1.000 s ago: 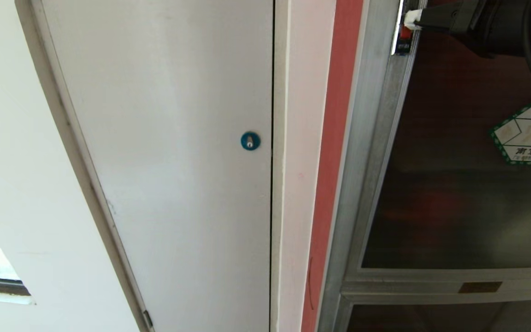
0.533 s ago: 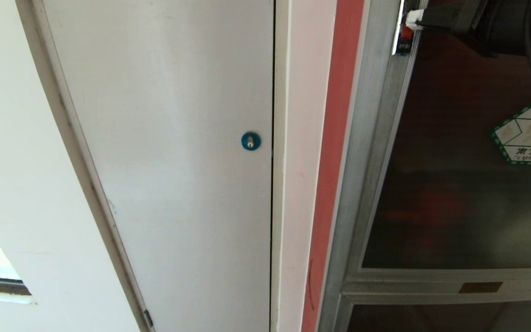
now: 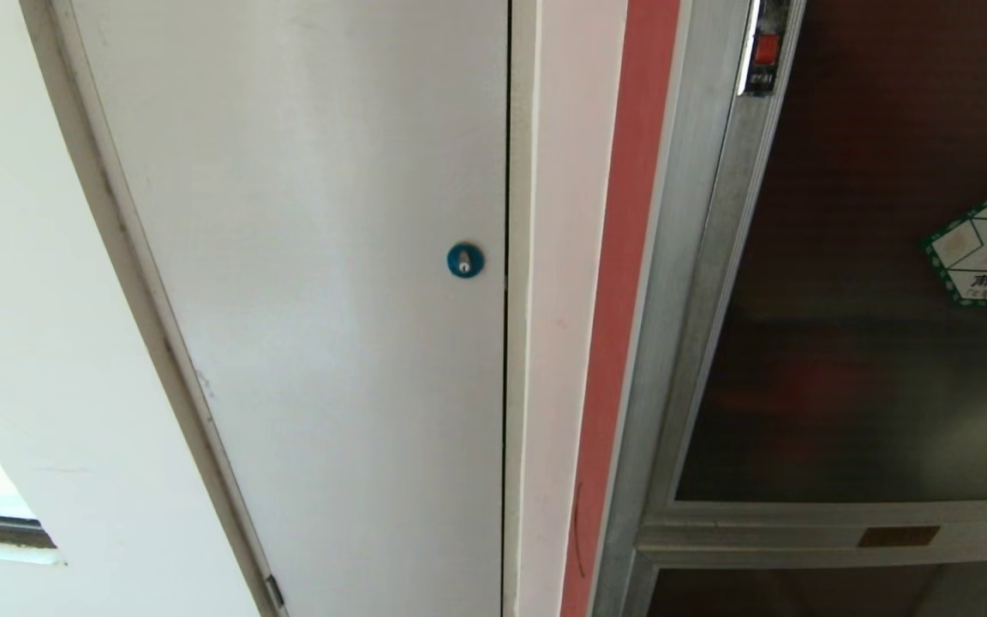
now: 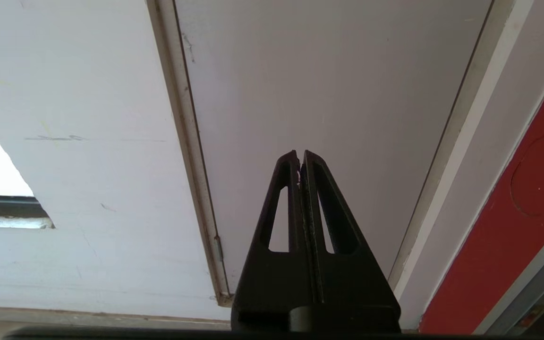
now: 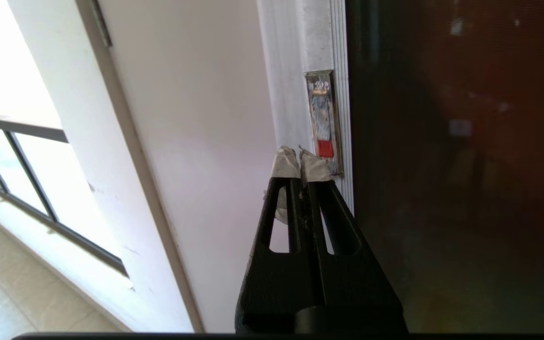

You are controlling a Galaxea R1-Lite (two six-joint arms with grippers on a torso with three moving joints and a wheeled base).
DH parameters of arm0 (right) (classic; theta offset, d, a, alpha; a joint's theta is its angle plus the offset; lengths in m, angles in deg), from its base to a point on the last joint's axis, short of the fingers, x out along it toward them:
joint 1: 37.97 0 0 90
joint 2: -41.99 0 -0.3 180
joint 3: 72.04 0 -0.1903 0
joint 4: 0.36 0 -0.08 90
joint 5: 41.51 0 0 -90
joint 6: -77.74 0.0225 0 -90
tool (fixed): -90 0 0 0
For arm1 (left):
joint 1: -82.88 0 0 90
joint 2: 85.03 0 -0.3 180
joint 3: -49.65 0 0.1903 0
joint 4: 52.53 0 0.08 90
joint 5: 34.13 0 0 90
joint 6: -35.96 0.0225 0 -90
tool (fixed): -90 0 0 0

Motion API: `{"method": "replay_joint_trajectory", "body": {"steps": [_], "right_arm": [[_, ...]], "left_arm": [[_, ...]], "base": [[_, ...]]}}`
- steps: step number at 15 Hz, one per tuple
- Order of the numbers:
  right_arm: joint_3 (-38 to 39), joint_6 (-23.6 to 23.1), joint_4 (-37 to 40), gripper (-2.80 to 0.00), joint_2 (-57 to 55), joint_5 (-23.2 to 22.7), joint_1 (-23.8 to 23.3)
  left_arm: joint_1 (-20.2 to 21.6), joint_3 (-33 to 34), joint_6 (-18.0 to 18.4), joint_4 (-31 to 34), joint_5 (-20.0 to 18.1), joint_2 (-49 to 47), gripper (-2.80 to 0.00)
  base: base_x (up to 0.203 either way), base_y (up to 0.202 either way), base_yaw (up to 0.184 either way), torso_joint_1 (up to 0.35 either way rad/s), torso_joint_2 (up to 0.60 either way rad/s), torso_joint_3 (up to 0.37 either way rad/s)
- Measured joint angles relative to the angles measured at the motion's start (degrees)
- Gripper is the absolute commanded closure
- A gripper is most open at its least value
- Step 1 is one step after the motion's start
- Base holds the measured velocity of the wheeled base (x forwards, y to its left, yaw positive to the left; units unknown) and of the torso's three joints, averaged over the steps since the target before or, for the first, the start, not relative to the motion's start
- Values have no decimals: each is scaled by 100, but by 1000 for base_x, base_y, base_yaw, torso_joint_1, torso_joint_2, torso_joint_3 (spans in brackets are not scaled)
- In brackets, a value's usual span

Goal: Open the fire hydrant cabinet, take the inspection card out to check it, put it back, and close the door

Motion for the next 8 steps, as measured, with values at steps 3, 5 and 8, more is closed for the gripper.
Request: {"method": "replay_joint_trajectory", "body": {"steps": [3,5,8], "right_arm": [[1016,-185,-9,0,1091,78,-214],[1888,-450,-3,0,1938,152,-628],[2941,-905,3,0,3222,480,-1221]], "left_arm": [[0,0,1,0,-2,0,0],[0,0,-2,0,-2,0,0],[0,0,0,0,-4,0,0]], "base": [[0,0,0,0,0,0],[0,0,0,0,0,0],[0,0,0,0,0,0]]}}
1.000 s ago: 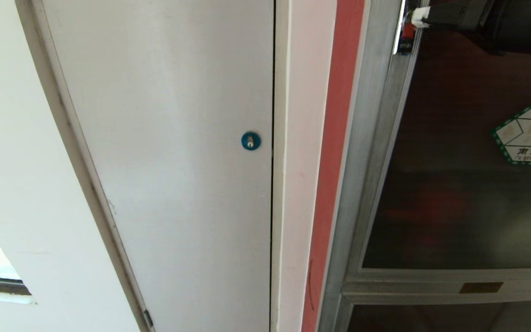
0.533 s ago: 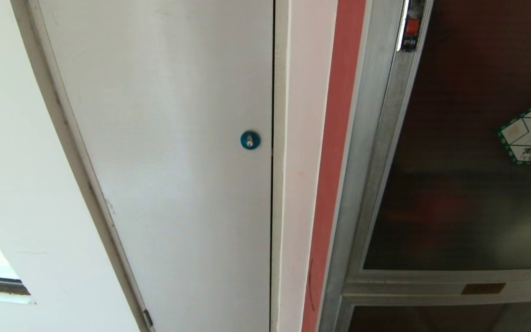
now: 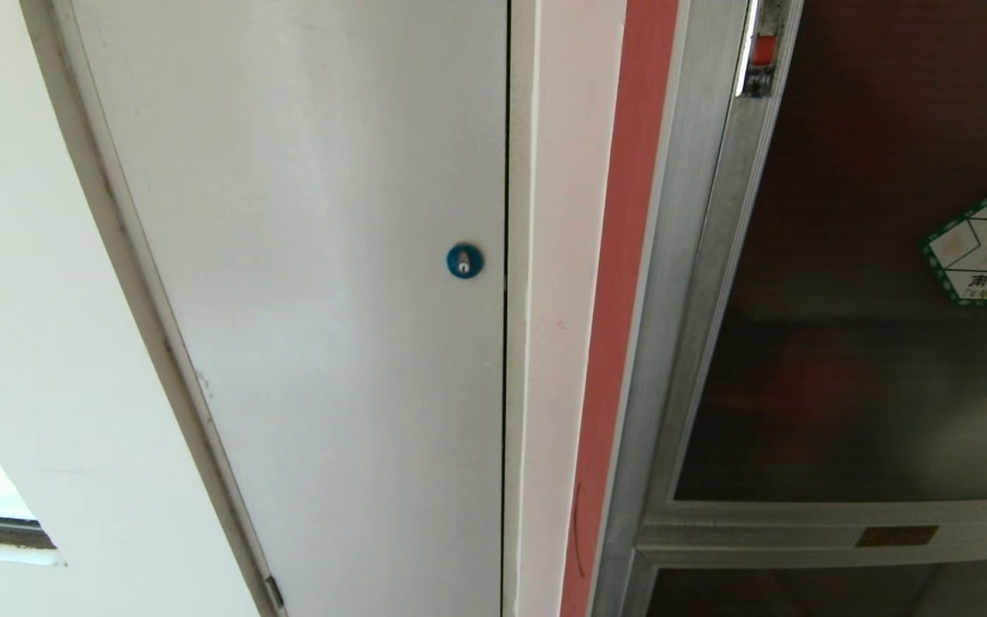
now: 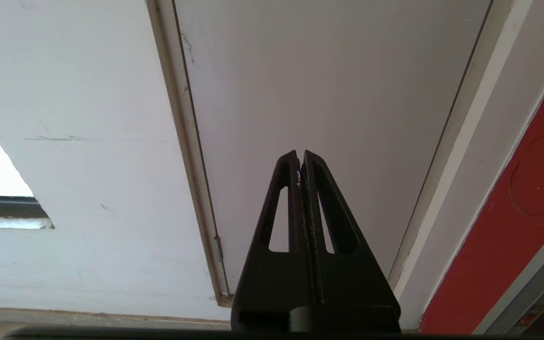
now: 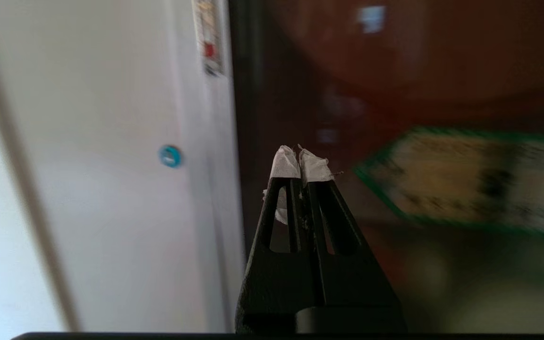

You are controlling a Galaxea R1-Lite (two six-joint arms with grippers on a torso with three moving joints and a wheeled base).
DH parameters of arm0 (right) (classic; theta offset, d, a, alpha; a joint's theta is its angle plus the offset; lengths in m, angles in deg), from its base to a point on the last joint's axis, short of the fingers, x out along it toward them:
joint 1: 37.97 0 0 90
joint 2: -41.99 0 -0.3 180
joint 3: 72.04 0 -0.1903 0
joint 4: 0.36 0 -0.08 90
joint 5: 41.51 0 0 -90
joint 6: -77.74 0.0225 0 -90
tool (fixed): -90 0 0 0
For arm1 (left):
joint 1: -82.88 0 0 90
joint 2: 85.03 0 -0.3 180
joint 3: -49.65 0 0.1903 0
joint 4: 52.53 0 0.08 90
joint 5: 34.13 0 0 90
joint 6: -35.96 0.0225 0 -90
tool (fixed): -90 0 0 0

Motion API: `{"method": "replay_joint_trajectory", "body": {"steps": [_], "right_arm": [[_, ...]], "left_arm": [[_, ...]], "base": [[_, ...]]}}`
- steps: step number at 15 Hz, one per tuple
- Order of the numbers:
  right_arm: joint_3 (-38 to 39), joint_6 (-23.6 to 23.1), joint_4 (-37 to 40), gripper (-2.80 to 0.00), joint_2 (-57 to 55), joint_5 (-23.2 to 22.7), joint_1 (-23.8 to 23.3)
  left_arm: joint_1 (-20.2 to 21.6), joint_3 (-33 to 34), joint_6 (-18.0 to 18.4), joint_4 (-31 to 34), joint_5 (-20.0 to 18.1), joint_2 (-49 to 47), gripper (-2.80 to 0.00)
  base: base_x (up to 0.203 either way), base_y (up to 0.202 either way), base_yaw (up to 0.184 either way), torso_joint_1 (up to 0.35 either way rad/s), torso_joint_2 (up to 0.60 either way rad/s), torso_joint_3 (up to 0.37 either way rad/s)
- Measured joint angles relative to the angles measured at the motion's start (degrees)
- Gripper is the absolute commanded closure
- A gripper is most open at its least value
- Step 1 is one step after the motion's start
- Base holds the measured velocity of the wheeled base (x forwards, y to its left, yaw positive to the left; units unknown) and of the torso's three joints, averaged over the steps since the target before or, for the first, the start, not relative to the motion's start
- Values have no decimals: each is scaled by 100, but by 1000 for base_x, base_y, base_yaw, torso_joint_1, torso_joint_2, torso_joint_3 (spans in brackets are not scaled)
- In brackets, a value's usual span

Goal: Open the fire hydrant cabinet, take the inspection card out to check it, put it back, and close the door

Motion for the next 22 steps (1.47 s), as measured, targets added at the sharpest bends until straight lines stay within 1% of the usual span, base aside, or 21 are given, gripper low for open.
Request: {"method": "replay_joint_trajectory", "body": {"steps": [2,4,6,12,14,16,18,20,21,22], "right_arm": [[710,-274,-1,0,812,154,-214],[1492,-679,3,0,1507,198,-332],[2176,-951,-1,0,1997,187,-450],[4009,-1022,-75,0,3223,-275,-612],[4476,-1041,-221,0,3404,-301,-619],[4976,-1158,-468,0,3491,-301,-623],[5263,-1209,-782,0,3531,-252,-623],[5336,-1310,-654,0,3548,-74,-623],[5347,-1381,-459,0,3553,-36,-623],[5358,-1347,-283,0,3553,-6,-623]], "left_arm": [[0,0,0,0,5,0,0],[0,0,-1,0,1,0,0],[0,0,-1,0,2,0,0],[0,0,0,0,2,0,0],[0,0,0,0,2,0,0],[0,0,0,0,2,0,0],[0,0,0,0,0,0,0],[0,0,0,0,2,0,0],[0,0,-1,0,0,0,0],[0,0,0,0,2,0,0]], "base": [[0,0,0,0,0,0],[0,0,0,0,0,0],[0,0,0,0,0,0],[0,0,0,0,0,0],[0,0,0,0,0,0],[0,0,0,0,0,0],[0,0,0,0,0,0],[0,0,0,0,0,0],[0,0,0,0,0,0],[0,0,0,0,0,0]]}}
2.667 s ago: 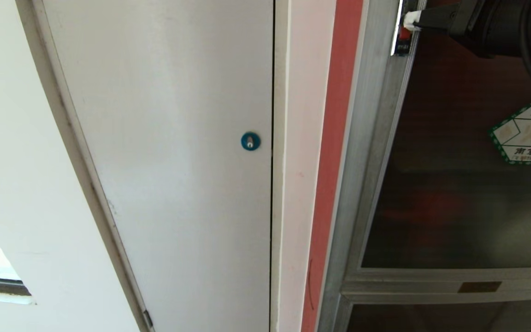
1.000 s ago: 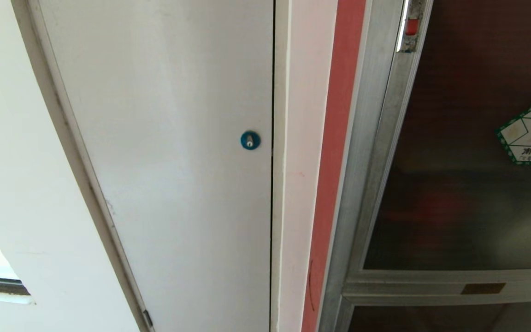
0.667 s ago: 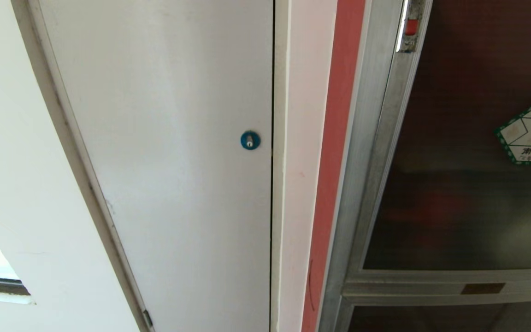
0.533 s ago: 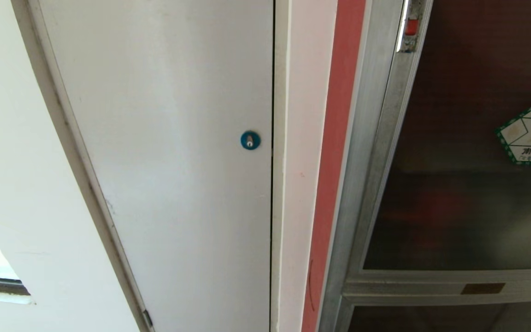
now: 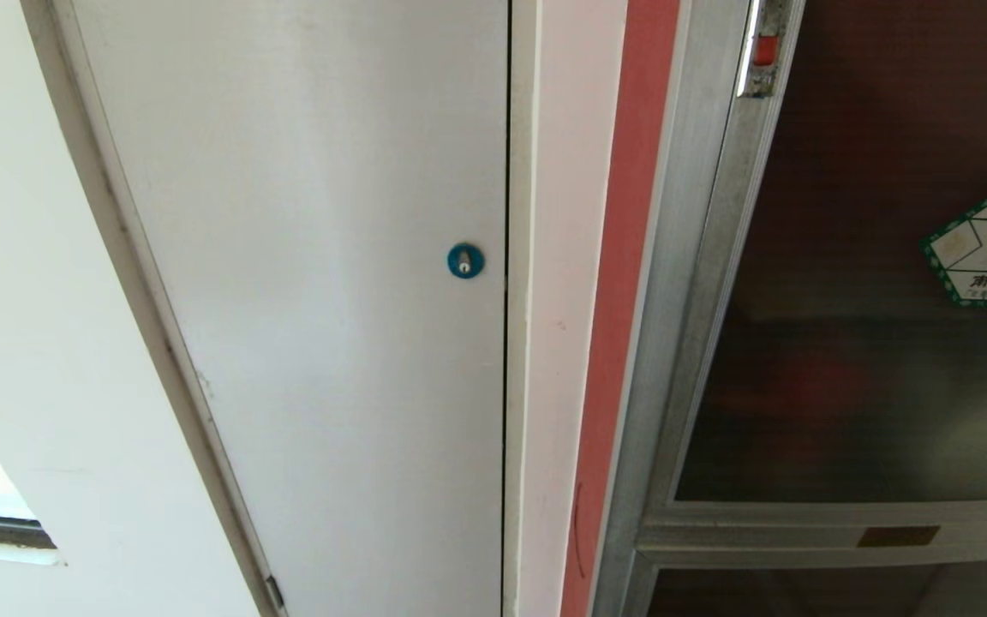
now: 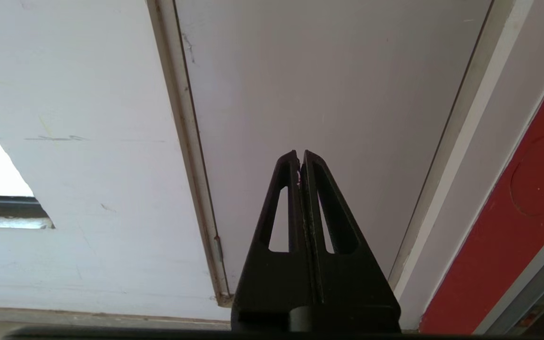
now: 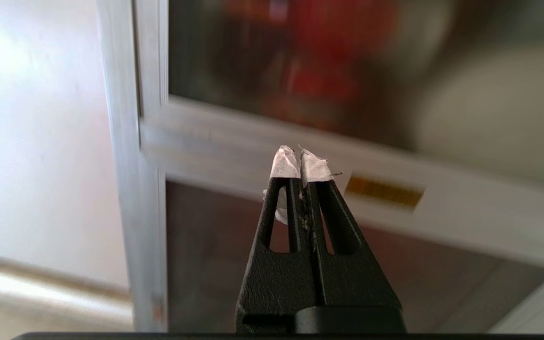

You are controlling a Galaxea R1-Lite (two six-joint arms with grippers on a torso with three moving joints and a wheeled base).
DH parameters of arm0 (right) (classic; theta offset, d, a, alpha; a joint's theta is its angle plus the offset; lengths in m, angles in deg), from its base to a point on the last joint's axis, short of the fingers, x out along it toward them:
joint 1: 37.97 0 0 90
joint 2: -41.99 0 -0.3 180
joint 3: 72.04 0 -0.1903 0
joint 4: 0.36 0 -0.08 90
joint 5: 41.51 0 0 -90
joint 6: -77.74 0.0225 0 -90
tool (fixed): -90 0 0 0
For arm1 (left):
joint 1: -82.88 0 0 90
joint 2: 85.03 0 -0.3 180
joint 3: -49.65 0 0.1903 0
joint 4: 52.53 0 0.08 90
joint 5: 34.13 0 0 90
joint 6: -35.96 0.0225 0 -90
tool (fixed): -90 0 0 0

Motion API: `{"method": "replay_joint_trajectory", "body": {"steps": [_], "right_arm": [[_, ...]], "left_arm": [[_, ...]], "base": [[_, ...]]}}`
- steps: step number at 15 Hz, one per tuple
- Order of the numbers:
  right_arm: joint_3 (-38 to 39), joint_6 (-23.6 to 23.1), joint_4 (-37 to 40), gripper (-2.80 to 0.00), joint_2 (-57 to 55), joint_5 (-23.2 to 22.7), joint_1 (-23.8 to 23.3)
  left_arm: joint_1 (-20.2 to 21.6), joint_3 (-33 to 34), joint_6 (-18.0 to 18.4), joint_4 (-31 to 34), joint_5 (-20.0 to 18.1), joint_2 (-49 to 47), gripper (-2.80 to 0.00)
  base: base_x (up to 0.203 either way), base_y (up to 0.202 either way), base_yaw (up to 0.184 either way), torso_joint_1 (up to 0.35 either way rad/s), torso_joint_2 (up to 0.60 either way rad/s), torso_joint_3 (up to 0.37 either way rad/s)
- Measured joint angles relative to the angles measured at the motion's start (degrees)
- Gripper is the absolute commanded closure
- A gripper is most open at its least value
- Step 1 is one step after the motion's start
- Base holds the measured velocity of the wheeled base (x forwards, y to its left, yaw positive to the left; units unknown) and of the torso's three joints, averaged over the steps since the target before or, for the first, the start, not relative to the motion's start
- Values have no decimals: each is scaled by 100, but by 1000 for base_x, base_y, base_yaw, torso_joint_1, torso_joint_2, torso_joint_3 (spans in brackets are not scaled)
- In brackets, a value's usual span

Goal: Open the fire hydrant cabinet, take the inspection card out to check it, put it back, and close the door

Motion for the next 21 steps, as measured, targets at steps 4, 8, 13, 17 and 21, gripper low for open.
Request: {"method": "replay_joint_trajectory", "body": {"steps": [4,8,13,17,21], "right_arm": [[16,407,67,0,2,98,0],[16,418,62,0,2,102,0],[16,420,60,0,5,102,0],[16,427,60,0,5,102,0],[16,452,60,0,5,102,0]], "left_arm": [[0,0,0,0,0,0,0],[0,0,0,0,0,0,0],[0,0,0,0,0,0,0],[0,0,0,0,0,0,0],[0,0,0,0,0,0,0]], "base": [[0,0,0,0,0,0],[0,0,0,0,0,0],[0,0,0,0,0,0],[0,0,0,0,0,0],[0,0,0,0,0,0]]}}
